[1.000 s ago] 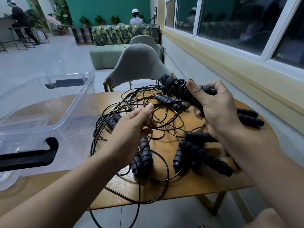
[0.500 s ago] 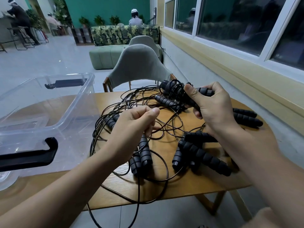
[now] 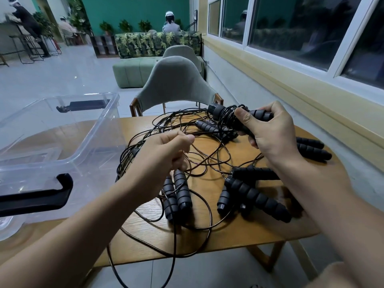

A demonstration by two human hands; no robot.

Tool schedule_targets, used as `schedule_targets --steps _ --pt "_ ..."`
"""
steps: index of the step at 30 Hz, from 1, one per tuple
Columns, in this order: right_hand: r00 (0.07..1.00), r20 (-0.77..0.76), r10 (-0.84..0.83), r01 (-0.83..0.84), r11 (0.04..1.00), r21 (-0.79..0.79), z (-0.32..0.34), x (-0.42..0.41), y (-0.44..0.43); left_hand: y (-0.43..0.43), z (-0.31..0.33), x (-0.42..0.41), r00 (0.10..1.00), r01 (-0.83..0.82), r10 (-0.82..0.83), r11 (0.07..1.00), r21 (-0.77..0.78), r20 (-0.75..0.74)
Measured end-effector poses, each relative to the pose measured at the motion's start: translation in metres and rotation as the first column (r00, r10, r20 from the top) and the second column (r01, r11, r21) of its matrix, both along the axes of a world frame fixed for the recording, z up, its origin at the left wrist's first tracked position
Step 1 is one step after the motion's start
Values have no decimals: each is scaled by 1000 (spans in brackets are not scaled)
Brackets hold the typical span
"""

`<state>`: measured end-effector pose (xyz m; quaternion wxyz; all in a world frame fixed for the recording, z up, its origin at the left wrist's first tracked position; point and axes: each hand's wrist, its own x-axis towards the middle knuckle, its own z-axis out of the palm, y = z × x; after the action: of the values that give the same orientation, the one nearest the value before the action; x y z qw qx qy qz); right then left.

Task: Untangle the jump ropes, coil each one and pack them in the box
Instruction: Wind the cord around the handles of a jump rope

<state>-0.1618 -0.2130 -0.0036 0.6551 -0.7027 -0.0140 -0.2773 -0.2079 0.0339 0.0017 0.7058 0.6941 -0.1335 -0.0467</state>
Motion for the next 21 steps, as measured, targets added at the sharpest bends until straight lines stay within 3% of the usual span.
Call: schedule_targets --steps 4,5,7,10,13,17,21 --pt "999 13 -39 39 997 -63 1 0 -6 6 0 2 993 -55 20 947 316 114" --pt "999 13 -51 52 995 -91 0 0 -7 7 -1 2 995 -32 5 958 283 95" --pt "997 18 -82 83 983 -164 -2 0 -7 9 -1 2 998 61 -62 996 66 21" --pt "992 31 -126 130 960 -249 -1 1 -6 8 1 -2 983 173 -181 959 -225 -15" --pt "987 54 -152 161 939 -304 0 -1 -5 5 1 -5 979 158 -190 934 -322 -72" --pt "977 63 -205 214 912 -349 -1 -1 -11 8 2 0 993 107 -110 992 -72 -37" --pt "972 56 -228 232 895 -380 -5 3 -19 17 -1 7 998 60 -56 966 251 -24"
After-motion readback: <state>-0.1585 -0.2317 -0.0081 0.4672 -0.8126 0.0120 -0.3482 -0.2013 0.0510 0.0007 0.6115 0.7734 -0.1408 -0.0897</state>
